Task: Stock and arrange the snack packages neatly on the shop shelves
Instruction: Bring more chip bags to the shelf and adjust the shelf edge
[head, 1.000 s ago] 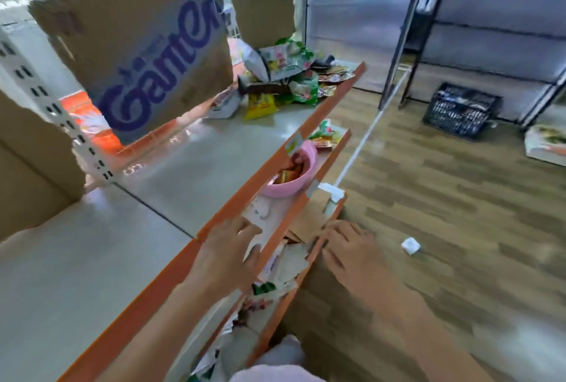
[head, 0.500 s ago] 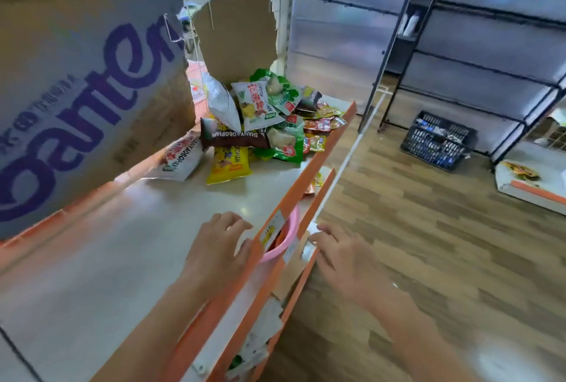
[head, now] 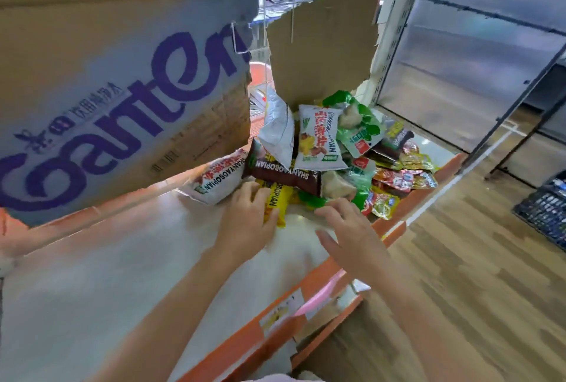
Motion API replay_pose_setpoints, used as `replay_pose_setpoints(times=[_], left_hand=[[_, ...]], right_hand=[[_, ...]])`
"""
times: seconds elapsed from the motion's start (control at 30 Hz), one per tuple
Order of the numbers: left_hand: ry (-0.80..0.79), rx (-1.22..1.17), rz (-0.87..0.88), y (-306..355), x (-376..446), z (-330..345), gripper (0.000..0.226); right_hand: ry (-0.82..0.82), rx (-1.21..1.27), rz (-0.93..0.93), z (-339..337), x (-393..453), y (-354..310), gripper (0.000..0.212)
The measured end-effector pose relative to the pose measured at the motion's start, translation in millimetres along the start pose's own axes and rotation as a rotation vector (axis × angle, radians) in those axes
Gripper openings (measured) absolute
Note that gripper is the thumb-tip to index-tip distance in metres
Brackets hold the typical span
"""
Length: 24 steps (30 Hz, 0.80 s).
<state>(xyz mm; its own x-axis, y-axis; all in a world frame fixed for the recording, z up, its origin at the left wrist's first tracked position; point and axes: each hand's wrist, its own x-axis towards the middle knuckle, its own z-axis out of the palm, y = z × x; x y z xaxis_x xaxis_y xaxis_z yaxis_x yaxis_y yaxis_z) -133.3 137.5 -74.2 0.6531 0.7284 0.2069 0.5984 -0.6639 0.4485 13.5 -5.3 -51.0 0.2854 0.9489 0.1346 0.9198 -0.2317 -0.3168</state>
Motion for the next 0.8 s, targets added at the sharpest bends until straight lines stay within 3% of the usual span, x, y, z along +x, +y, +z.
replay_pose_setpoints(times=[0.1,0.23,0.3,0.4,0.5,0.63,0.8], left_hand=[[-0.008,0.064,-0.122,13,24,20,0.050],[-0.004,0.110,-0.271,24,44,34,0.050],[-0.001,0.127,-0.301,25,45,38,0.049],[0.007,0.137,-0.359,28,42,39,0.052],[-0.009,0.183,-0.427,33,33,40,0.058],[-0.056,0.242,-0.505,38,10,39,0.069],[-0.128,0.396,-0.603,39,-36,27,0.083]], right_hand=[[0.064,0.063,-0.058,-19,40,19,0.039],[0.274,0.002,-0.054,-34,99,40,0.040],[0.238,-0.005,0.030,-34,127,45,0.051],[0.067,0.154,0.167,-23,155,51,0.080],[0.039,0.344,0.224,-12,161,57,0.101],[0.092,0.520,0.277,-3,150,64,0.103],[0.088,0.707,0.176,2,113,62,0.096]])
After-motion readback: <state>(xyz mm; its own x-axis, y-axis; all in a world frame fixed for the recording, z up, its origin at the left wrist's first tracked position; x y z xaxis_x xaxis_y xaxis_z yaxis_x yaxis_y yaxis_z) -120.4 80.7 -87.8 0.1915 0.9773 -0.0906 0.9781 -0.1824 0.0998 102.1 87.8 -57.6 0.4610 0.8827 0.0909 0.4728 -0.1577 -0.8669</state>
